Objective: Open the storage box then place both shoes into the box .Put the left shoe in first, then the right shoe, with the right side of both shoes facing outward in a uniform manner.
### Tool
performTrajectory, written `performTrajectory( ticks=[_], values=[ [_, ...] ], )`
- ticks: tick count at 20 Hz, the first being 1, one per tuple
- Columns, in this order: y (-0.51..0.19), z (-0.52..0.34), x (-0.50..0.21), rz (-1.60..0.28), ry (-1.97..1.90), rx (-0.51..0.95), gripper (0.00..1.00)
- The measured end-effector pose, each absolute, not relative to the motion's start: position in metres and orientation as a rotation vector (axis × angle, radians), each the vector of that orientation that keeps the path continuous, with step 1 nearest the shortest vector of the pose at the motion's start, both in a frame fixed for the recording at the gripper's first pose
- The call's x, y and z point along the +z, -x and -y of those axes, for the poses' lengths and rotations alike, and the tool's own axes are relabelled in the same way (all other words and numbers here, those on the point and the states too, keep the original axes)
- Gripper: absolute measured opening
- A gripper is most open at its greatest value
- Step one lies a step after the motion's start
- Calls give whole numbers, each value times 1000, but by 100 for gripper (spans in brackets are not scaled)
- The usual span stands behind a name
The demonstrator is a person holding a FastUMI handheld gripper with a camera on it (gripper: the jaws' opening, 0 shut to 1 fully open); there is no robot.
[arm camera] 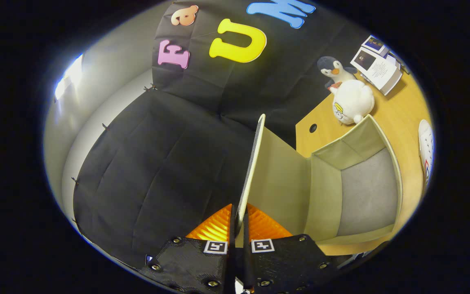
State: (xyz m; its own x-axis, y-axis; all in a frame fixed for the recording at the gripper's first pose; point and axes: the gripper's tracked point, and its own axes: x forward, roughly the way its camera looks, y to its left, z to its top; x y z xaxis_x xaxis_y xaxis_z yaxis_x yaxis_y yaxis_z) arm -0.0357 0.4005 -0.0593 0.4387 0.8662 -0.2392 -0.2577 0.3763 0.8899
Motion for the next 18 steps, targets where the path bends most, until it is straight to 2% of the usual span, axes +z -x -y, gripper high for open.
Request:
performTrajectory(
  ticks=[9,10,11,14,16,18],
  values=[
    [37,-466,-71,-802,-804,861,7],
    [34,-469,-71,-782,-772,854,15],
    [31,-472,-72,-764,-743,845,18],
    [22,-471,-72,-725,-681,831,86],
    [16,-462,-72,-703,-653,814,96],
    [6,-444,-68,-662,-624,785,96]
  ],
)
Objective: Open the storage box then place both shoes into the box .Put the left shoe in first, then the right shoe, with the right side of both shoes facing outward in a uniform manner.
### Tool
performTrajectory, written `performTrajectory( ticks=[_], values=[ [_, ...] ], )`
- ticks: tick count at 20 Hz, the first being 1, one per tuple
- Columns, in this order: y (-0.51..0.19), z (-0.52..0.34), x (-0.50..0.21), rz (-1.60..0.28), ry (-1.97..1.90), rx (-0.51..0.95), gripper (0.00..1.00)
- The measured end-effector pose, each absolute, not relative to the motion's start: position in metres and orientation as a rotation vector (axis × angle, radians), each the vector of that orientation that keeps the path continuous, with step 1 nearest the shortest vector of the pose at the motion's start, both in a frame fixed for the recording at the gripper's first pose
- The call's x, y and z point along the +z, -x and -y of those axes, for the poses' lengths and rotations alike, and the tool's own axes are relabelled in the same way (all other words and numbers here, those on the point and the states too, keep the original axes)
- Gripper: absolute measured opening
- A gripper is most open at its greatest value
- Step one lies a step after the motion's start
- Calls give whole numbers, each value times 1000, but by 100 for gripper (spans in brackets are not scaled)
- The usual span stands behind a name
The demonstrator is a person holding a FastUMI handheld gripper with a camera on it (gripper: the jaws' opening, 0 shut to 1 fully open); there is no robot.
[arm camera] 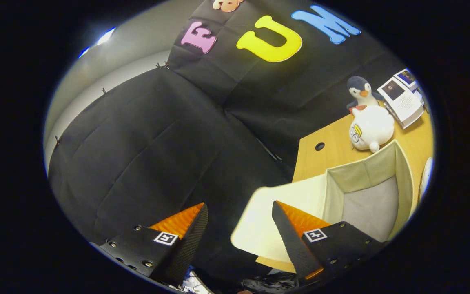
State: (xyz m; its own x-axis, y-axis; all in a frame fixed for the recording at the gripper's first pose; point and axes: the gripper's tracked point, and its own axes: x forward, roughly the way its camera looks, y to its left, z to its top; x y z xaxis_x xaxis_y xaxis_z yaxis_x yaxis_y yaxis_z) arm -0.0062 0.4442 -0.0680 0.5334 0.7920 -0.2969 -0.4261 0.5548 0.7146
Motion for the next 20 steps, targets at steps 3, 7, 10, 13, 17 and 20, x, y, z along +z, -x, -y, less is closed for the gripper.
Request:
performTrajectory(
  ticks=[3,7,10,13,17,20],
  values=[
    [0,-405,-70,-625,-528,735,96],
    [-14,-341,-75,-563,-380,646,96],
    [-23,-293,-80,-539,-291,574,96],
    [-28,-250,-88,-533,-251,509,96],
    [-33,-194,-111,-561,-207,420,96],
    [-36,-156,-139,-597,-162,358,96]
  ],
)
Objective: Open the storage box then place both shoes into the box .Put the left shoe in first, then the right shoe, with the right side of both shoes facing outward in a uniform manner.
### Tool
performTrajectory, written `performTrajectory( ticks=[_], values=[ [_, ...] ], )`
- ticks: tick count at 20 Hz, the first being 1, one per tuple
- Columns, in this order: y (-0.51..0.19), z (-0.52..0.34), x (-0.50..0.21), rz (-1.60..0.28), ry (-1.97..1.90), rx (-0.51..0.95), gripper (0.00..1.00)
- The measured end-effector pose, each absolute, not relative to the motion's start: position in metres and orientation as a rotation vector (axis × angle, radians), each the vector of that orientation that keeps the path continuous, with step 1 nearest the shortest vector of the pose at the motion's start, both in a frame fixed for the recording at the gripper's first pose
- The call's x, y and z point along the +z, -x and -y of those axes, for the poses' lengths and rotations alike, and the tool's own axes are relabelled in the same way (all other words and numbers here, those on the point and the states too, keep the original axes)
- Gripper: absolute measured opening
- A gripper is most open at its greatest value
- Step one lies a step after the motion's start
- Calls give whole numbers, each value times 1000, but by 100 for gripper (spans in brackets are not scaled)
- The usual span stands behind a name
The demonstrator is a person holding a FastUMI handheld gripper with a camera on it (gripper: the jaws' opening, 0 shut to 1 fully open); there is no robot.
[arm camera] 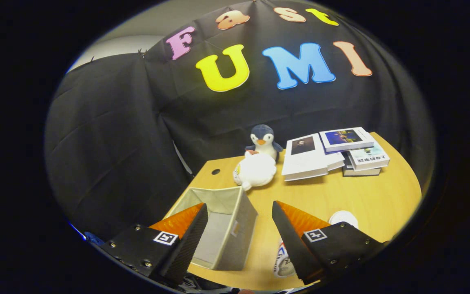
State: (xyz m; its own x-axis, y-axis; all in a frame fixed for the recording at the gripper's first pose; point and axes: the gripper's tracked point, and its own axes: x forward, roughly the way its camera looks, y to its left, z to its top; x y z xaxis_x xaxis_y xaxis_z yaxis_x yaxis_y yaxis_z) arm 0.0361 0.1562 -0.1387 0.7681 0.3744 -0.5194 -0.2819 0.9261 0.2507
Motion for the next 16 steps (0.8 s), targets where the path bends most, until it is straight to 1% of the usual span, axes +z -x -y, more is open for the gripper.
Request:
performTrajectory(
  ticks=[7,12,16],
  values=[
    [-36,-102,-213,-736,-120,273,97],
    [-34,-79,-258,-826,-123,224,96],
    [-23,-68,-296,-931,-126,205,97]
  ],
)
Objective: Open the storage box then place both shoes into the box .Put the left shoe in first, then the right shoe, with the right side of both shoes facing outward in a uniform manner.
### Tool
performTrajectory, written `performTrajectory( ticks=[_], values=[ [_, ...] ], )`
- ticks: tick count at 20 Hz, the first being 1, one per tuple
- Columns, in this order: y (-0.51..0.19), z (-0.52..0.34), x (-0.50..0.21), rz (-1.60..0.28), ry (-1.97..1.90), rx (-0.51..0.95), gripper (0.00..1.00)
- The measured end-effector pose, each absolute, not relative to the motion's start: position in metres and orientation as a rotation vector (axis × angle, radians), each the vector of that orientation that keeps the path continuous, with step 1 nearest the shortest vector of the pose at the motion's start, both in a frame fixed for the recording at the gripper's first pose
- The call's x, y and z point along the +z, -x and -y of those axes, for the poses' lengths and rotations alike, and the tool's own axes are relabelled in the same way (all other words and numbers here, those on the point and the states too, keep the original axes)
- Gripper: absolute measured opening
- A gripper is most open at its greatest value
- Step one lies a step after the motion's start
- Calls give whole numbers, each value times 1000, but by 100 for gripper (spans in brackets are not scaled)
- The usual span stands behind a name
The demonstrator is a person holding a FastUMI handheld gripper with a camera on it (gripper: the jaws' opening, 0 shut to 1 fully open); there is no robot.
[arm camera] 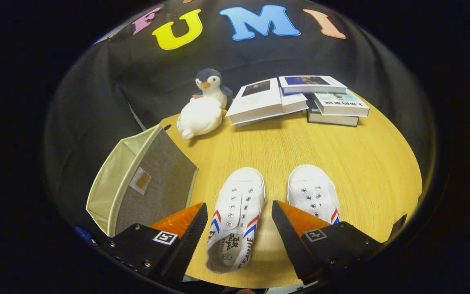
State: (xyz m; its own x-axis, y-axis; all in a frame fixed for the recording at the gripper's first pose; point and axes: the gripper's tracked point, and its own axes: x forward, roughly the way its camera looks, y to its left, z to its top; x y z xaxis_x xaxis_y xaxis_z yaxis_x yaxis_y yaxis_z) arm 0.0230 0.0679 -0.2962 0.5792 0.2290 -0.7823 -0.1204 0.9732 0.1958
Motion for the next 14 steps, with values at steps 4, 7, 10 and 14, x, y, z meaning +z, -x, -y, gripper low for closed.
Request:
performTrajectory(
  ticks=[4,7,10,14],
  values=[
    [-17,-60,-323,-999,-114,188,97],
    [-13,-56,-339,-1049,-113,178,97],
    [-12,-58,-348,-1071,-134,171,97],
    [-10,-68,-351,-1087,-193,194,79]
  ],
)
